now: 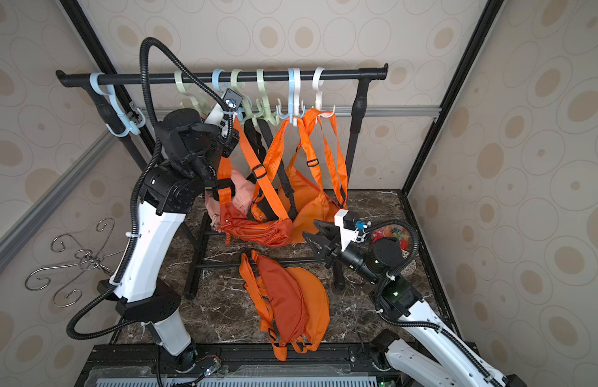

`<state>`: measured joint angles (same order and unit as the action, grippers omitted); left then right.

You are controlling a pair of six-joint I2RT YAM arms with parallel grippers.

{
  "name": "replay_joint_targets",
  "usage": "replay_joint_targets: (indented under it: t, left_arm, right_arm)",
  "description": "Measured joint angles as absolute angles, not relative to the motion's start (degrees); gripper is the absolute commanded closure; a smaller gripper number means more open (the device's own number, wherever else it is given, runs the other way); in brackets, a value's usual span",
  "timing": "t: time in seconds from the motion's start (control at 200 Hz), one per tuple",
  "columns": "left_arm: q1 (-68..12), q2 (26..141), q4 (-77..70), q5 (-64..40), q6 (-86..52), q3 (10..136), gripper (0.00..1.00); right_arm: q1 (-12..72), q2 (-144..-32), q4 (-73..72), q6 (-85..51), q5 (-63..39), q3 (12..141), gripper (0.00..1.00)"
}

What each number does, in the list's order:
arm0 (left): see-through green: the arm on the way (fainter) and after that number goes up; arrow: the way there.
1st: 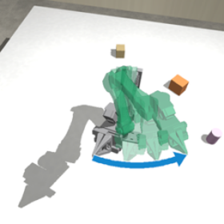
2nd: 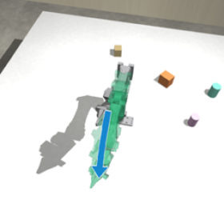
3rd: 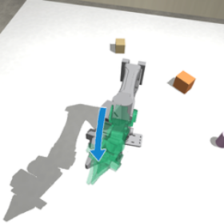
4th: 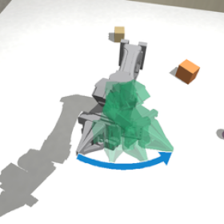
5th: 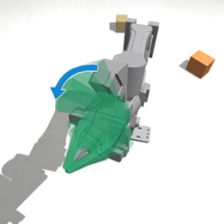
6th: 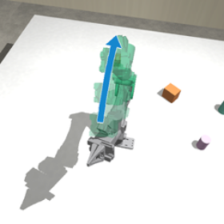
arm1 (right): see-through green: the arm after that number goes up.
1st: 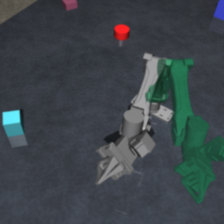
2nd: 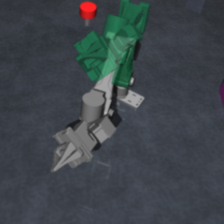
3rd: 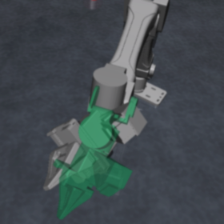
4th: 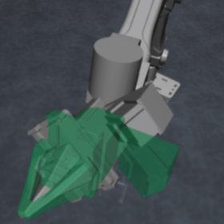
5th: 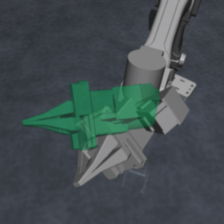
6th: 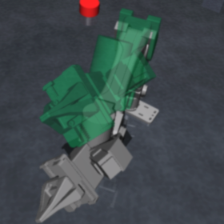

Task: Hang the bag on a hook
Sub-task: Hang the bag on the hook.

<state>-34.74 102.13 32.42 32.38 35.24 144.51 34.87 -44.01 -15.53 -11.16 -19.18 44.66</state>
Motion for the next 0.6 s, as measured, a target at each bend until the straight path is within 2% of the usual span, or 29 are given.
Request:
replay_joint_targets:
  t: [0.075,0.36,0.5,0.6]
  left_arm:
    - [-34.7,102.1,32.5,32.0,34.5,144.1,0.45]
    - [-34.7,94.0,30.0,29.9,31.8,131.3,0.39]
    - [-34.7,89.0,28.7,28.8,30.2,125.6,0.31]
    - [-34.7,85.3,27.9,28.2,28.5,121.5,0.23]
  right_arm:
    - [34.8,-43.7,-15.5,-11.1,-19.0,44.7,0.5]
    - [34.7,-43.5,-15.7,-11.2,-18.1,44.3,0.5]
    - [34.7,-43.5,-15.8,-11.4,-18.2,44.2,0.5]
    - [34.7,-43.5,-15.4,-11.1,-18.2,44.2,0.47]
